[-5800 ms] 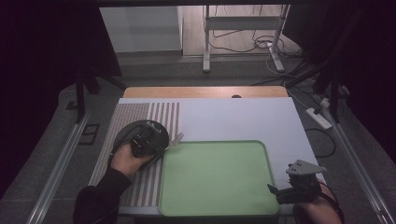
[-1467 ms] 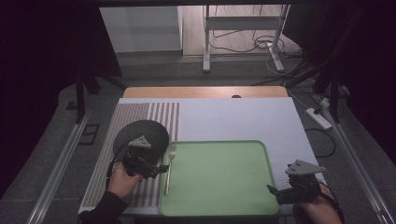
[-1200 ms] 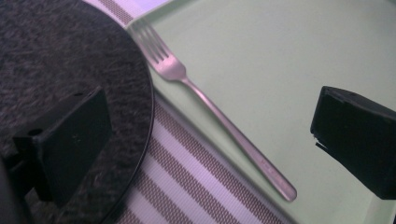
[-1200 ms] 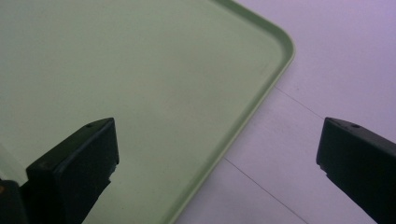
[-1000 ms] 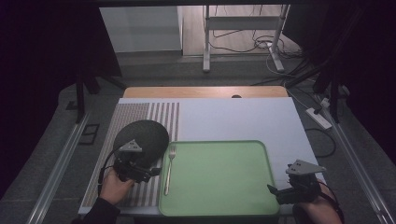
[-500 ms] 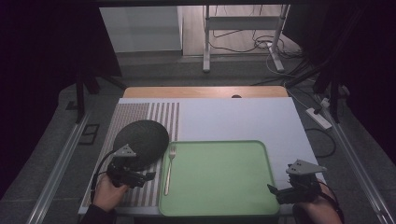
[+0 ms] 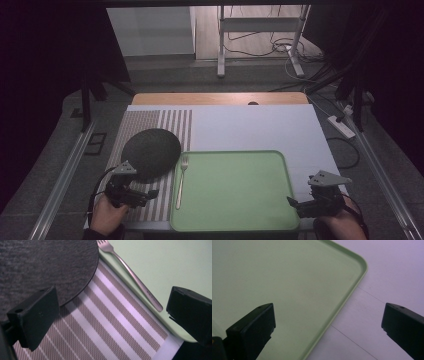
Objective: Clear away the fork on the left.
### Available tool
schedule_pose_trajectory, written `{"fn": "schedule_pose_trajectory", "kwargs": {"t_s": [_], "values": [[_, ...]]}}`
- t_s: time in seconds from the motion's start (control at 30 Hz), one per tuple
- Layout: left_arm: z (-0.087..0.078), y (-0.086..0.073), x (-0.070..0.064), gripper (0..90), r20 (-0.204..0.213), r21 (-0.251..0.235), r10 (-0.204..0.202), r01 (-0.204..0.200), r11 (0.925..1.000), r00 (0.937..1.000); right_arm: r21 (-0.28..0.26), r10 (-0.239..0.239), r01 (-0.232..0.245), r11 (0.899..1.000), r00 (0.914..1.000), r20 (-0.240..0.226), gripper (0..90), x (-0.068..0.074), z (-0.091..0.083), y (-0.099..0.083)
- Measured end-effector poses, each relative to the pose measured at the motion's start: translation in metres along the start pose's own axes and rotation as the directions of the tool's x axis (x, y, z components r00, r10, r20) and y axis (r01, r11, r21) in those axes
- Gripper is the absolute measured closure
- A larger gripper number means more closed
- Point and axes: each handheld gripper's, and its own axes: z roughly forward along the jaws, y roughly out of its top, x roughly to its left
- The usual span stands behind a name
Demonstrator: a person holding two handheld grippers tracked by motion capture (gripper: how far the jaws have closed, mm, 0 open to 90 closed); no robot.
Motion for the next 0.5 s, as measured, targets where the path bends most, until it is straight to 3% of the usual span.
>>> {"fn": "schedule_pose_trajectory", "kwargs": {"t_s": [0.27,0.5], "values": [[-0.013,-0.013,0.002,0.0,-0.008,-0.031,-0.028,0.028,0.9991,0.9996,-0.006,0.013,-0.013,1.000,0.9999,0.000,0.0,-0.001,0.000,0.000],[-0.020,-0.018,-0.001,0.0,-0.049,-0.023,-0.021,0.020,0.9995,0.9986,-0.018,0.034,-0.034,0.999,0.9994,-0.004,0.0,-0.002,-0.001,-0.001]]}}
